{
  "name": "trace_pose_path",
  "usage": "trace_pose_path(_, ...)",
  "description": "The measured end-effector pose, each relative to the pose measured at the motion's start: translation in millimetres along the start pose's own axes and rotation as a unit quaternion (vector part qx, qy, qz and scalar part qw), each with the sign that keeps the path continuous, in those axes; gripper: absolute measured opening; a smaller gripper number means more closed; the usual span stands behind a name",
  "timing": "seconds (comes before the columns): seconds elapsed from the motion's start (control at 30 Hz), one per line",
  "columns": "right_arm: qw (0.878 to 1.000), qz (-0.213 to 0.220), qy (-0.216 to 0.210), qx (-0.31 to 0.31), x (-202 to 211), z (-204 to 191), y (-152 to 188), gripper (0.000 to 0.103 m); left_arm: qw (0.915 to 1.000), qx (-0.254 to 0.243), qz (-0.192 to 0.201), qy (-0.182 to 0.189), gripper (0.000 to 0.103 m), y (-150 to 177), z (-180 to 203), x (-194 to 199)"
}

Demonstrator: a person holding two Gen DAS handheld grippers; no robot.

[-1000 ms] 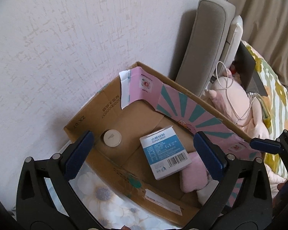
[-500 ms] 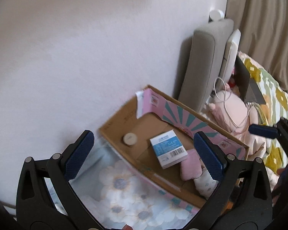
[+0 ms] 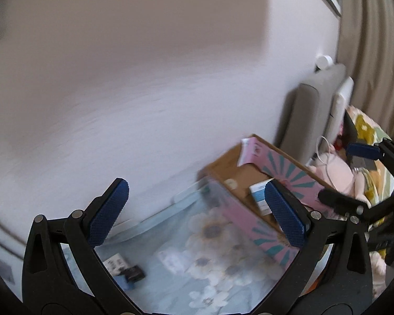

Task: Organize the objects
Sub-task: 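Withdraw both tools from the cardboard box back over the sheet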

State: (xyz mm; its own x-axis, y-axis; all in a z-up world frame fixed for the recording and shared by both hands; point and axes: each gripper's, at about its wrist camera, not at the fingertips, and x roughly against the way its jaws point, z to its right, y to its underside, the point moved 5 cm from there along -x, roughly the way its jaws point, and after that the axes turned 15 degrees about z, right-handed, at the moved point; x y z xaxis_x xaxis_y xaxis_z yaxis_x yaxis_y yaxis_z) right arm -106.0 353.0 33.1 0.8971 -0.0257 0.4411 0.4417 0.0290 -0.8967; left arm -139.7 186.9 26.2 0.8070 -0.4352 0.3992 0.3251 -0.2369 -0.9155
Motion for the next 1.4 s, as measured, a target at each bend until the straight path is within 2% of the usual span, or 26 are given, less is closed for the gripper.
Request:
trace_pose_path(0.1, 1.0, 0.019, -0.007, 0.007, -0.6, -14.2, -10.4, 0.096, 0.9993, 0.013, 0.009, -0.034, 0.103, 2.9, -26.1, 20.1)
trace_pose_path(0.27, 0.998, 0.036, -0.046, -0.006, -5.3, -37.6, -27.1, 0.096, 0.9952, 0.04, 0.019, -0.087, 0.103, 13.7, -71.5, 55.9)
trace_pose_path(0.47, 0.997, 0.031, -0.076, 0.011, -19.5, -68.5, -35.9, 0.096, 0.9887, 0.084, 0.011, -0.123, 0.103, 35.3, -115.4, 86.5)
trace_pose_path(0.6, 0.992, 0.029, -0.121, 0.022, -27.8, -96.6, -36.4, 0.096, 0.9842, 0.09, 0.014, -0.152, 0.103, 48.5, -133.0, 104.2)
trace_pose_path(0.77, 0.988, 0.026, -0.148, 0.043, -34.6, -126.7, -33.4, 0.096, 0.9781, 0.102, -0.006, -0.181, 0.103, 70.2, -157.5, 120.5)
trace_pose_path(1.0, 0.982, 0.007, -0.173, 0.076, -55.6, -155.3, -17.2, 0.096, 0.9738, 0.122, -0.034, -0.188, 0.103, 110.9, -175.9, 124.4)
trace_pose_path(1.17, 0.977, -0.019, -0.193, 0.09, -70.5, -164.9, 5.5, 0.096, 0.977, 0.128, -0.058, -0.161, 0.103, 149.8, -173.3, 112.8)
trace_pose_path(1.4, 0.969, -0.065, -0.209, 0.111, -105.0, -186.3, 49.9, 0.096, 0.9793, 0.127, -0.093, -0.127, 0.102, 203.1, -160.9, 76.4)
